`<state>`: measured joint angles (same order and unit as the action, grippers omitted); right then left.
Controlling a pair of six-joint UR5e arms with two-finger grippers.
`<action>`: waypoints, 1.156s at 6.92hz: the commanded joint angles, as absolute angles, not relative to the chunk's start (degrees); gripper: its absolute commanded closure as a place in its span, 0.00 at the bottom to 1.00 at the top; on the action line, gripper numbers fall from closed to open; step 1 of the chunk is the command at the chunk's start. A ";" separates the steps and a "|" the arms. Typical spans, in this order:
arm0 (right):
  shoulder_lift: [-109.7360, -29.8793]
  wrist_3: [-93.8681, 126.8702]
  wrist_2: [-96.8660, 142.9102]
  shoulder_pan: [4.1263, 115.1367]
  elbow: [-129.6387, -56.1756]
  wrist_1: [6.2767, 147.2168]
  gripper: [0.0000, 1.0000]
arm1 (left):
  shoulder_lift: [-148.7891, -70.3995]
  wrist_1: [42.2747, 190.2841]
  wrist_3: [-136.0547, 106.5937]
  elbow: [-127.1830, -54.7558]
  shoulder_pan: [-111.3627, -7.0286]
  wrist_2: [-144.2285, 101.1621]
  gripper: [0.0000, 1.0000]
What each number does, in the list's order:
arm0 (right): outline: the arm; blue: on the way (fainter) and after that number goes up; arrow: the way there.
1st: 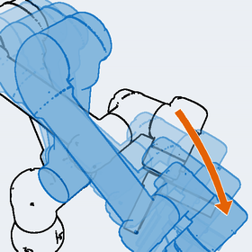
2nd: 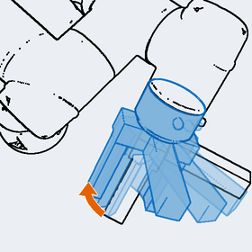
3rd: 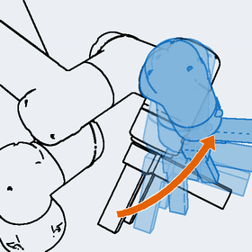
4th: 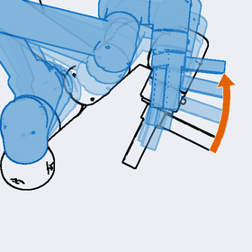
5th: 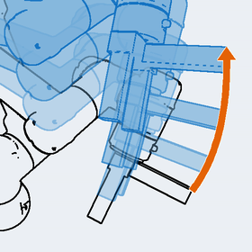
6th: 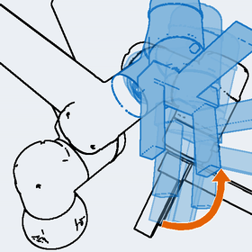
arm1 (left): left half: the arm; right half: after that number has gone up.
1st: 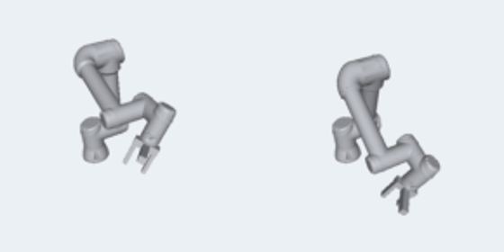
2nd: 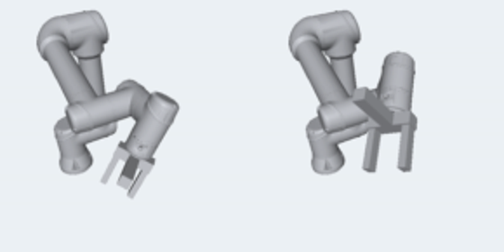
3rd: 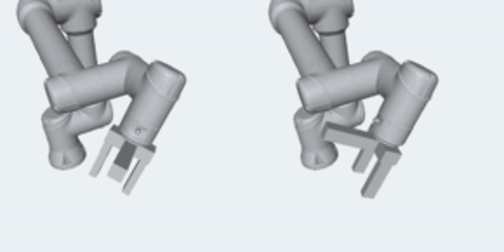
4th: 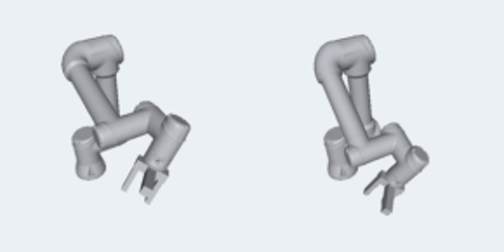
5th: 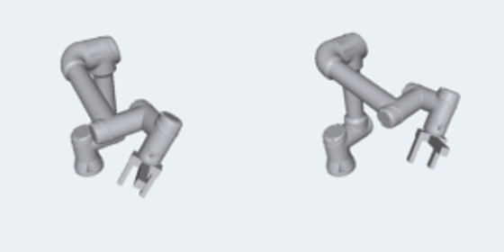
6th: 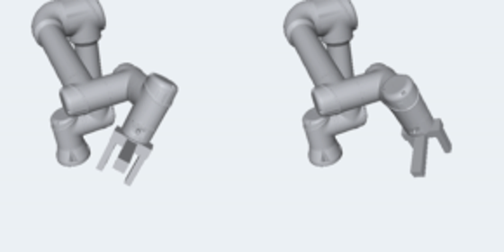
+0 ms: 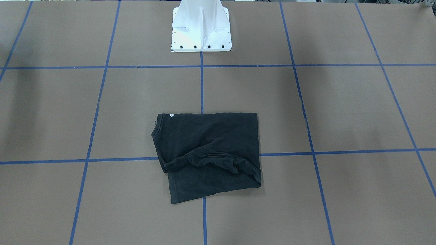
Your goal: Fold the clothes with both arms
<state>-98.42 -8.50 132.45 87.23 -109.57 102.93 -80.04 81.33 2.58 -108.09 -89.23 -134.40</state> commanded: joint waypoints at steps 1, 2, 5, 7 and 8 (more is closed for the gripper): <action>-99.14 -8.61 132.63 87.63 -109.42 102.92 0.00 | -80.86 81.21 5.77 -109.32 -92.69 -134.39 0.00; -99.66 -8.87 132.71 87.63 -109.25 102.92 0.00 | -80.34 81.12 12.50 -108.99 -93.07 -134.47 0.00; -99.75 -9.05 132.71 87.71 -108.20 102.40 0.00 | -80.68 81.21 13.36 -108.90 -92.64 -134.56 0.00; -100.38 -8.88 132.80 90.51 -109.07 99.59 0.00 | -80.86 81.39 13.36 -108.71 -92.72 -134.65 0.00; -100.63 -9.14 132.45 90.70 -109.07 99.49 0.00 | -80.95 81.39 13.36 -108.63 -92.64 -134.56 0.00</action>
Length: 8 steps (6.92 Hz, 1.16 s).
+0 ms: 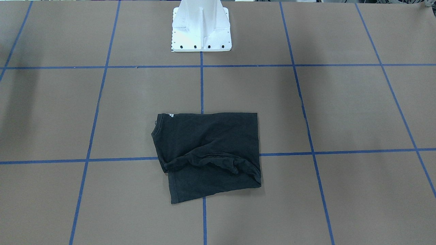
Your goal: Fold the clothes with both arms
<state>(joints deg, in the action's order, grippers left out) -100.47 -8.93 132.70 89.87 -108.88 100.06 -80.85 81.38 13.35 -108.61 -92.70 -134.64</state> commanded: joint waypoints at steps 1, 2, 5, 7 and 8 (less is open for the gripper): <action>-100.90 -8.71 132.45 90.70 -109.25 99.58 0.00 | -80.86 81.39 13.53 -108.89 -92.72 -134.56 0.00; -101.51 -8.70 132.54 90.70 -109.25 99.49 0.00 | -80.86 81.39 13.54 -108.46 -92.64 -134.65 0.00; -102.74 -8.61 132.63 90.70 -109.24 98.35 0.00 | -80.86 81.39 13.45 -108.90 -92.72 -135.00 0.00; -102.74 -8.53 132.63 90.70 -109.34 98.35 0.00 | -80.86 81.39 13.36 -108.90 -92.72 -135.00 0.00; -102.66 -8.53 132.71 90.70 -109.42 98.26 0.00 | -80.86 81.39 13.36 -108.90 -92.72 -135.00 0.00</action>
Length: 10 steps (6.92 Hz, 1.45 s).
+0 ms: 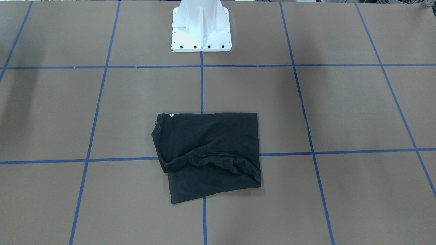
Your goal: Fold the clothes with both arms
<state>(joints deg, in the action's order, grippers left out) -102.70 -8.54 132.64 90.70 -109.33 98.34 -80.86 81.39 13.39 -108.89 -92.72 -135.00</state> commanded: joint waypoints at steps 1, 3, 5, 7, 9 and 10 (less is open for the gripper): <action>-102.66 -8.53 132.71 90.70 -109.60 98.35 0.00 | -80.86 81.39 13.36 -108.90 -92.72 -135.00 0.00; -102.66 -8.53 132.89 90.70 -109.60 98.35 0.00 | -80.86 81.39 13.36 -108.90 -92.72 -135.00 0.00; -102.66 -8.53 134.56 90.70 -109.60 98.35 0.00 | -80.86 81.39 13.36 -108.90 -92.72 -135.00 0.00; -102.66 -8.53 134.56 90.70 -109.51 98.26 0.00 | -80.86 81.39 13.36 -108.90 -92.72 -135.00 0.00; -102.74 -8.53 134.56 90.70 -109.42 98.35 0.00 | -80.86 81.39 13.36 -108.90 -92.72 -134.83 0.00; -102.74 -8.53 134.56 90.70 -109.34 98.35 0.00 | -80.86 81.39 13.36 -108.98 -92.72 -134.74 0.00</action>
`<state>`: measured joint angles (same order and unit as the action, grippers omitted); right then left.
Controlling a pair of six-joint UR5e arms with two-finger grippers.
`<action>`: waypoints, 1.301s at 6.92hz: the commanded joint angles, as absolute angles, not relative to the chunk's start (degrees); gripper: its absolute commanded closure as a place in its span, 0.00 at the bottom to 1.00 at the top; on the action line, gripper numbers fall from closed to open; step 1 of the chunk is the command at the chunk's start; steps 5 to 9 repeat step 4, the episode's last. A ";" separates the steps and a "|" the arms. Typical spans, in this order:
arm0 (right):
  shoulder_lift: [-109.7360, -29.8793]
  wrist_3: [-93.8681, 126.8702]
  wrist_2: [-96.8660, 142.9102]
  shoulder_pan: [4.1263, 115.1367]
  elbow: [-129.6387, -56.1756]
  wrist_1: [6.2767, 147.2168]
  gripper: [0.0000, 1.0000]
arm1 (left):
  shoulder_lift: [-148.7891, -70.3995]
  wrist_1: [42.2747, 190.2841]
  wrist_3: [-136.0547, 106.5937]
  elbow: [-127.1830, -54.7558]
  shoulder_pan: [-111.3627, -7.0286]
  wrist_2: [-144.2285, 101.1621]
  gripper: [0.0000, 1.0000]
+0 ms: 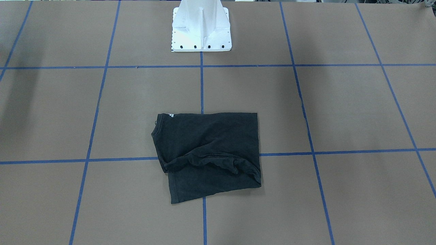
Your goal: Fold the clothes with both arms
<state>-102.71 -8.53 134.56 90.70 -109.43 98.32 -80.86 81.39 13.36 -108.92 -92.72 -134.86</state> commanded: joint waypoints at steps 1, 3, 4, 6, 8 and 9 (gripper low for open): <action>-102.83 -8.53 134.56 90.70 -109.42 98.26 0.00 | -80.86 81.39 13.36 -108.90 -92.72 -134.65 0.00; -102.83 -8.53 134.56 90.70 -109.16 98.35 0.00 | -80.86 81.39 13.36 -108.98 -92.64 -134.65 0.00; -102.83 -8.53 134.56 90.70 -109.25 98.35 0.00 | -80.95 81.39 13.45 -108.98 -92.72 -134.65 0.00; -102.83 -8.53 134.56 90.70 -109.25 98.35 0.00 | -80.95 81.39 13.45 -108.98 -92.72 -134.65 0.00; -102.83 -8.53 134.56 90.70 -109.25 98.35 0.00 | -80.95 81.39 13.45 -108.98 -92.72 -134.65 0.00; -102.83 -8.53 134.56 90.70 -109.25 98.35 0.00 | -80.95 81.39 13.45 -108.98 -92.72 -134.65 0.00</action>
